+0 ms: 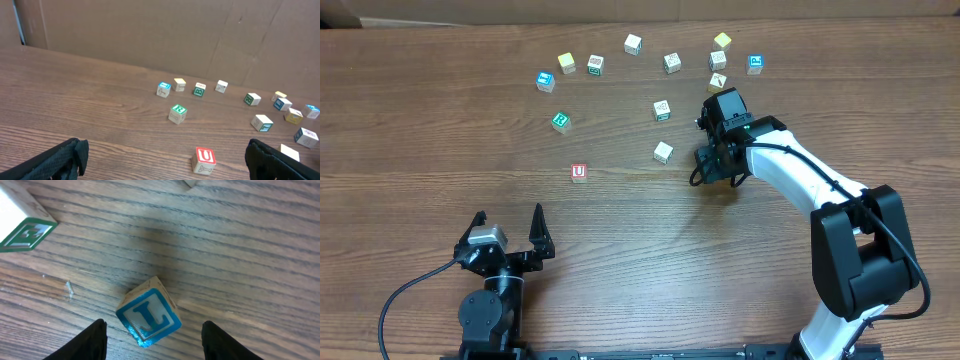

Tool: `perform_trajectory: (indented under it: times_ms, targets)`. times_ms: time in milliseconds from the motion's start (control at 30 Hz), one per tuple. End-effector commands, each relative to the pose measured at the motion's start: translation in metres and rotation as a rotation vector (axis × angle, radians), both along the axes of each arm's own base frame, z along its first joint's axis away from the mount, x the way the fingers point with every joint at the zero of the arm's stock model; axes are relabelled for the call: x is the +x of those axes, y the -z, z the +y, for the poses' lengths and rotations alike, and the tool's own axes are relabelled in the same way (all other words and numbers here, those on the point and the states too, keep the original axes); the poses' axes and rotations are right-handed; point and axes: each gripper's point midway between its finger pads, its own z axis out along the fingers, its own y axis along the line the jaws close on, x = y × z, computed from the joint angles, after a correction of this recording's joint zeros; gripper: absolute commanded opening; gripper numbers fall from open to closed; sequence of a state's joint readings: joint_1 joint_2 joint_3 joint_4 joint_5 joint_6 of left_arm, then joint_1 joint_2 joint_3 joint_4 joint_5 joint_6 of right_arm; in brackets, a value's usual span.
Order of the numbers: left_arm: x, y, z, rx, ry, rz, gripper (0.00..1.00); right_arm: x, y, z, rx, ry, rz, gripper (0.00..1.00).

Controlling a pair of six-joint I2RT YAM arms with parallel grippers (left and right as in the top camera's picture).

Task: Form a horizontal line
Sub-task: 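Lower and close the right gripper on the blue J block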

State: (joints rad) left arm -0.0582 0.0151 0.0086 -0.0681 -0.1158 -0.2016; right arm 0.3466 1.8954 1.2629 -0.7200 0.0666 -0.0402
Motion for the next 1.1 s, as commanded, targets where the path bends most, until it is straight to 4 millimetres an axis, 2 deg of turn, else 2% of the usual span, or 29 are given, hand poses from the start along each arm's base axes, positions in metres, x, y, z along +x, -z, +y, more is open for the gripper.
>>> perform_trajectory:
  times_ms: [0,300,500,667,733,800,967,1033,1067]
  targets:
    - [0.0,0.0,0.0,0.021,0.004,-0.005,1.0,0.002,-0.006,0.001,0.006,-0.033,-0.021,0.58]
    - [0.0,0.0,0.0,0.021,0.004,-0.005,1.0,0.009,-0.007,0.002,0.012,-0.041,-0.051,0.57]
    - [0.0,0.0,0.0,0.021,0.004,-0.005,1.0,0.007,0.003,0.0,0.015,-0.038,-0.062,0.57]
    - [0.0,0.0,0.0,0.021,0.004,-0.005,1.0,0.004,0.007,-0.001,0.014,-0.038,-0.055,0.53]
    - [0.0,0.0,0.0,0.021,0.004,-0.005,1.0,0.005,0.007,-0.001,0.015,-0.037,-0.059,0.42]
    - [0.0,0.0,0.0,0.021,0.004,-0.005,1.0,0.006,0.006,0.0,0.017,-0.037,-0.065,0.39]
    - [0.0,0.0,0.0,0.021,0.004,-0.005,1.0,0.006,0.006,0.0,0.021,-0.026,-0.063,0.39]
    - [0.0,0.0,0.0,0.021,0.004,-0.005,0.99,0.005,0.007,0.0,0.028,-0.001,-0.058,0.48]
    - [0.0,0.0,0.0,0.021,0.004,-0.005,1.0,0.004,0.007,0.001,0.034,-0.004,-0.053,0.48]
